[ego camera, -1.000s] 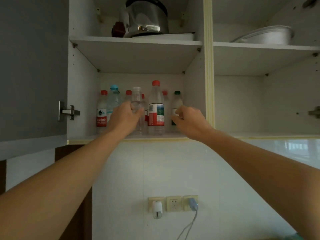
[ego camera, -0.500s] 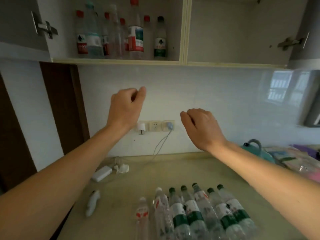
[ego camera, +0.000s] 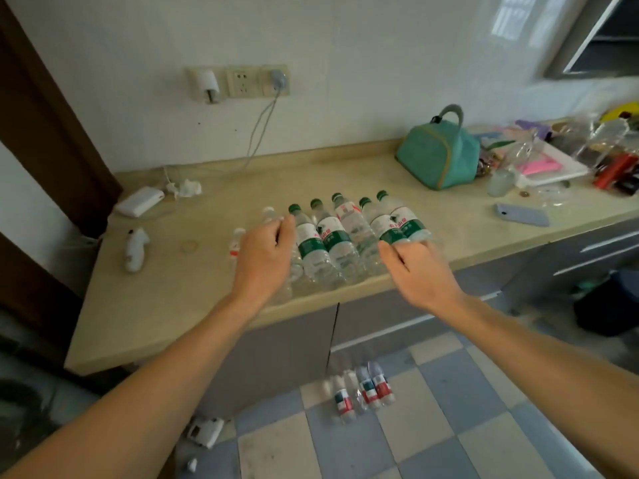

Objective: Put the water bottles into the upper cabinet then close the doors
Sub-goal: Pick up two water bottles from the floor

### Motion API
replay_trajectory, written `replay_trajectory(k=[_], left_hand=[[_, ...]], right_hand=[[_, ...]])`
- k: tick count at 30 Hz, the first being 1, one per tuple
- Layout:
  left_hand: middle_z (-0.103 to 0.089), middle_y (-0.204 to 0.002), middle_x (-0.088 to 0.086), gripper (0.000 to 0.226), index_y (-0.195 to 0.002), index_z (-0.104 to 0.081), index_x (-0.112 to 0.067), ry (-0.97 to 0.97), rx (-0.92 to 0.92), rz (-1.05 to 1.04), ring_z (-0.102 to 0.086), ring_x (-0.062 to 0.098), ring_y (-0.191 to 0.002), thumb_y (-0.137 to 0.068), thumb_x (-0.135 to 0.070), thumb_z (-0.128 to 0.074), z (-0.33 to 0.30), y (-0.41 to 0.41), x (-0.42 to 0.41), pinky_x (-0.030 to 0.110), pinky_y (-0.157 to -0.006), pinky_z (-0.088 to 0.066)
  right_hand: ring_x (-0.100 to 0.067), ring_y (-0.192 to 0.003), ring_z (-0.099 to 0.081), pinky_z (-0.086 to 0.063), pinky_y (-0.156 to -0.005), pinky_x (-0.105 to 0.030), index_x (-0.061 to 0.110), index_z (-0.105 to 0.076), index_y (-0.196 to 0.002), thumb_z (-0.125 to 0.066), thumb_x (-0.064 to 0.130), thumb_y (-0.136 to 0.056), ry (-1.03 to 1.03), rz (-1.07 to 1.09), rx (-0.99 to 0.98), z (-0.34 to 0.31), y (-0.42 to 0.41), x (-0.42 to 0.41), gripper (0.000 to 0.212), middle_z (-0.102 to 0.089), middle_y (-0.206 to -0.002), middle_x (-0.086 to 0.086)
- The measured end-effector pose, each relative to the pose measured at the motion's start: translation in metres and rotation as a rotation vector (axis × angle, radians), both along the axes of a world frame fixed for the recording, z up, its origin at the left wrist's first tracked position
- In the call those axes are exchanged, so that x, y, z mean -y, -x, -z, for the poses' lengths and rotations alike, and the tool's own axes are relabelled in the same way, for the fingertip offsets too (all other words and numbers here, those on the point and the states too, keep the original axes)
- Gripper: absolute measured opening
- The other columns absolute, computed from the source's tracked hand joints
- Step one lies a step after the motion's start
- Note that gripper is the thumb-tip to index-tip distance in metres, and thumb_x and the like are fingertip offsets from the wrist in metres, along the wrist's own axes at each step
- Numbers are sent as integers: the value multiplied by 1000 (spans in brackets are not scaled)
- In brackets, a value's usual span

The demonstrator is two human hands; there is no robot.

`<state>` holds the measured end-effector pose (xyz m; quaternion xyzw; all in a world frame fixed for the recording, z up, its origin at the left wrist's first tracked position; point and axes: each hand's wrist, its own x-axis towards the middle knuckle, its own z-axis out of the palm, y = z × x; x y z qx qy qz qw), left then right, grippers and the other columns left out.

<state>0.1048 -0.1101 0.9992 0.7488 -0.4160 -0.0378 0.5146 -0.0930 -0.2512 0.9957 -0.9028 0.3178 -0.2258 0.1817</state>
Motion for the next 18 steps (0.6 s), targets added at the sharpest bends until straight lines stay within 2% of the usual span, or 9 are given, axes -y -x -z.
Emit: replay_trajectory(k=[2, 5, 8, 11, 13, 15, 16, 18], left_hand=[[-34, -49, -7, 53, -58, -41, -15, -63, -36, 50, -31, 8, -43, -107, -36, -44, 38, 21, 0, 23, -44, -26], [-39, -56, -4, 46, -71, -50, -9, -181, -107, 100, -33, 8, -47, -107, -37, -42, 102, 48, 5, 24, -48, -26], [-43, -60, -8, 33, -75, -50, -21, -268, -212, 91, -41, 4, -51, -106, -32, -47, 174, 73, 19, 20, -51, -32], [-49, -61, -14, 29, -75, -47, -33, -379, -309, 29, -52, -5, -56, -103, -34, -52, 263, 102, 40, 11, -53, -36], [-58, -72, -13, 23, -81, -52, -33, -477, -408, 1, -59, 2, -65, -102, -40, -50, 324, 119, 52, 16, -58, -47], [-63, -83, -7, 21, -89, -56, -27, -559, -480, -33, -66, 16, -78, -102, -42, -50, 384, 132, 64, 37, -70, -59], [-64, -85, -6, 22, -91, -57, -24, -588, -501, -58, -67, 19, -81, -102, -42, -50, 415, 138, 71, 39, -73, -60], [-64, -86, -5, 25, -94, -59, -20, -637, -527, -114, -67, 18, -82, -101, -43, -52, 477, 150, 83, 31, -69, -56]], right_hand=[[-17, -45, -44, -28, -49, -31, 19, -36, -53, -42, 36, -104, -59, 10, -82, 38, 21, 4, 54, -41, -47, 3], [-22, -63, -47, -31, -59, -33, 26, -38, -61, -47, 29, -99, -221, 54, -195, 104, 45, 17, 40, -46, -65, 7], [-19, -75, -53, -34, -62, -31, 21, -56, -75, -50, 26, -98, -392, 90, -309, 186, 70, 36, 25, -54, -83, 3], [-21, -83, -59, -43, -72, -29, 18, -67, -93, -52, 25, -98, -495, 92, -404, 277, 89, 62, 17, -62, -97, -2], [-22, -86, -62, -51, -75, -33, 16, -68, -102, -53, 27, -99, -543, 92, -461, 335, 98, 80, 18, -65, -102, -5], [-25, -87, -64, -51, -74, -34, 12, -67, -107, -53, 26, -98, -576, 74, -517, 392, 107, 95, 22, -67, -104, -9], [-24, -87, -64, -51, -71, -31, 11, -66, -110, -52, 26, -98, -592, 56, -537, 423, 111, 102, 23, -68, -106, -10], [-18, -87, -61, -46, -65, -23, 13, -65, -118, -51, 28, -101, -622, 21, -549, 486, 117, 110, 26, -67, -112, -7]])
